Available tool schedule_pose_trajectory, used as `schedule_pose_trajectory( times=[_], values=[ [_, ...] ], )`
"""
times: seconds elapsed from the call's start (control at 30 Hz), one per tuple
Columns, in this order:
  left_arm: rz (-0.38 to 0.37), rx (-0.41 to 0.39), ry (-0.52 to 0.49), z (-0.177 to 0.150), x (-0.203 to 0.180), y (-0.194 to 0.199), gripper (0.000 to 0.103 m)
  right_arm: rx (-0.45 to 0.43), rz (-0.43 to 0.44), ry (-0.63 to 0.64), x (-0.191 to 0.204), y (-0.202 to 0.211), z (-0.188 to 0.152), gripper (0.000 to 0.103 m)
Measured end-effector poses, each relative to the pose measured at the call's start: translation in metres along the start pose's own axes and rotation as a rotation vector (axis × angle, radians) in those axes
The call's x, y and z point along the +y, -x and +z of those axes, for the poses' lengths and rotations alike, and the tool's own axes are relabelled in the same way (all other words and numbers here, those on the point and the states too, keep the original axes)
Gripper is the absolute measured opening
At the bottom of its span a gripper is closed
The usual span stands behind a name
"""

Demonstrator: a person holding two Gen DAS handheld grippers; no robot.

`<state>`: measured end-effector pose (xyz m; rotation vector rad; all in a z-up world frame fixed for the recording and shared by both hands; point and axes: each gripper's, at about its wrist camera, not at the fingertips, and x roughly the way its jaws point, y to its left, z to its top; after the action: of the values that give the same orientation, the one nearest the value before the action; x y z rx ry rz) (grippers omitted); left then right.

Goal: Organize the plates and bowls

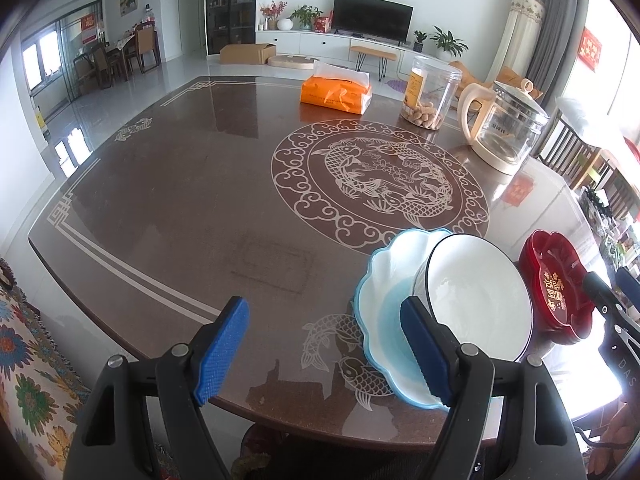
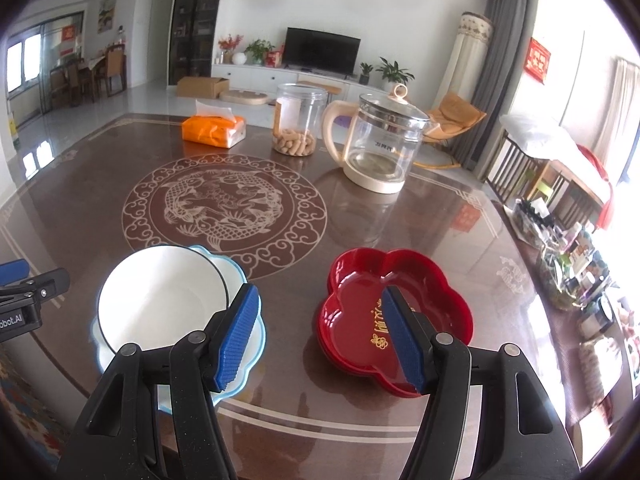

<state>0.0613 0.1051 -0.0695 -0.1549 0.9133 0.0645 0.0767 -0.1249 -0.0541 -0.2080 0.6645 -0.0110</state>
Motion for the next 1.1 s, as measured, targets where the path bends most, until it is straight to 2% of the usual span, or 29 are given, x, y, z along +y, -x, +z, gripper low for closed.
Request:
schedule_pose_trajectory(
  times=[0.43, 0.67, 0.9, 1.0, 1.1],
  values=[
    [0.005, 0.020, 0.000, -0.009, 0.003, -0.003, 0.078, 0.007, 0.016, -0.009, 0.000, 0.002, -0.005, 0.068],
    [0.001, 0.028, 0.027, -0.023, 0.022, -0.007, 0.078, 0.014, 0.079, -0.164, -0.035, 0.003, -0.029, 0.068],
    [-0.096, 0.024, 0.039, -0.040, 0.029, -0.015, 0.078, 0.013, 0.288, -0.348, -0.060, -0.003, -0.070, 0.068],
    [-0.124, 0.036, 0.052, -0.041, 0.028, -0.020, 0.078, 0.051, 0.344, -0.366, -0.054, -0.011, -0.079, 0.068],
    [-0.132, 0.040, 0.045, -0.041, 0.025, -0.023, 0.078, 0.051, 0.383, -0.343, -0.044, -0.013, -0.082, 0.068]
  ],
)
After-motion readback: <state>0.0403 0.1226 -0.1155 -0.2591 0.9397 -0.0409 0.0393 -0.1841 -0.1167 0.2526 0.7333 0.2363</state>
